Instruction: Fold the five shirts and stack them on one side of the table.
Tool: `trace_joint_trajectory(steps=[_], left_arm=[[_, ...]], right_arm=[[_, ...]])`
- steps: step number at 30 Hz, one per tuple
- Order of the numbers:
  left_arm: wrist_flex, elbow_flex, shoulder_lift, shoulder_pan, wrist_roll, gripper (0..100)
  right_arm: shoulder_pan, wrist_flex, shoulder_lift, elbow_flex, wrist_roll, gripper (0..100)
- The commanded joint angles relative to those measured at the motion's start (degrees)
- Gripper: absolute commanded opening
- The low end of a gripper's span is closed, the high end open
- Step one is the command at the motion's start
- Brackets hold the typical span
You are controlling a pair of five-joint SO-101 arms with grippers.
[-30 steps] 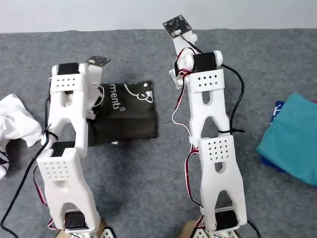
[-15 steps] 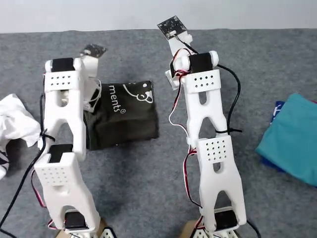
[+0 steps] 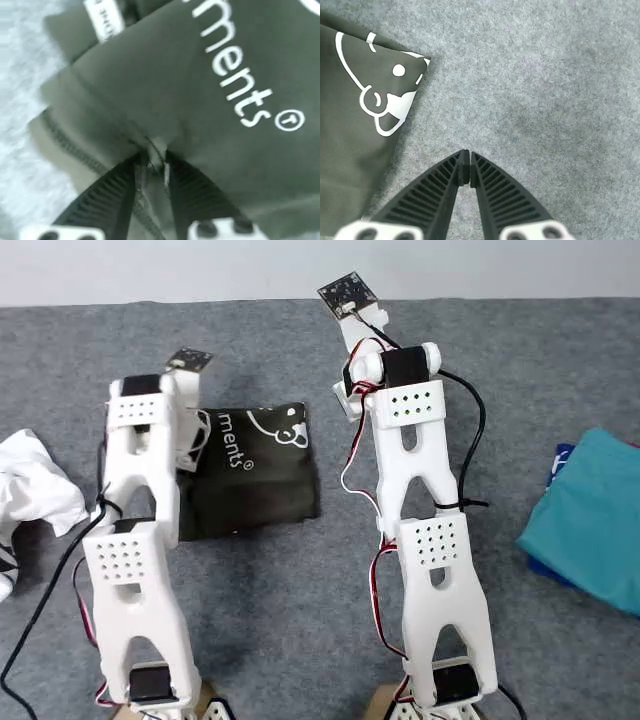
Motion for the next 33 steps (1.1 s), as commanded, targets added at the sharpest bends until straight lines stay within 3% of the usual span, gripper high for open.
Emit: trace_joint_trajectory(steps=[1, 6, 12, 18, 26, 33], left_arm=[[5.0, -8.0, -0.5, -1.8, -0.4, 3], [8.2, -15.2, -1.1, -0.1, -1.7, 3], [8.1, -15.3, -5.7, 0.4, -1.7, 3], [8.1, -13.8, -15.7, -5.4, 0.7, 3], [8.1, 6.5, -36.0, -18.4, 1.1, 3], [7.0, 22.7, -49.4, -24.9, -2.3, 3]], right_arm=[[-0.2, 2.2, -1.9, -2.7, -0.5, 0.9], [-0.5, 2.2, -1.8, -2.7, -0.5, 0.9], [-0.4, 2.2, -0.3, -2.7, -0.6, 0.9], [-1.6, 2.2, 1.3, -2.5, -7.9, 4.3], [-6.0, -0.9, 4.5, 0.4, -20.4, 26.2], [-11.8, -11.2, 6.5, 0.7, -25.1, 28.8]])
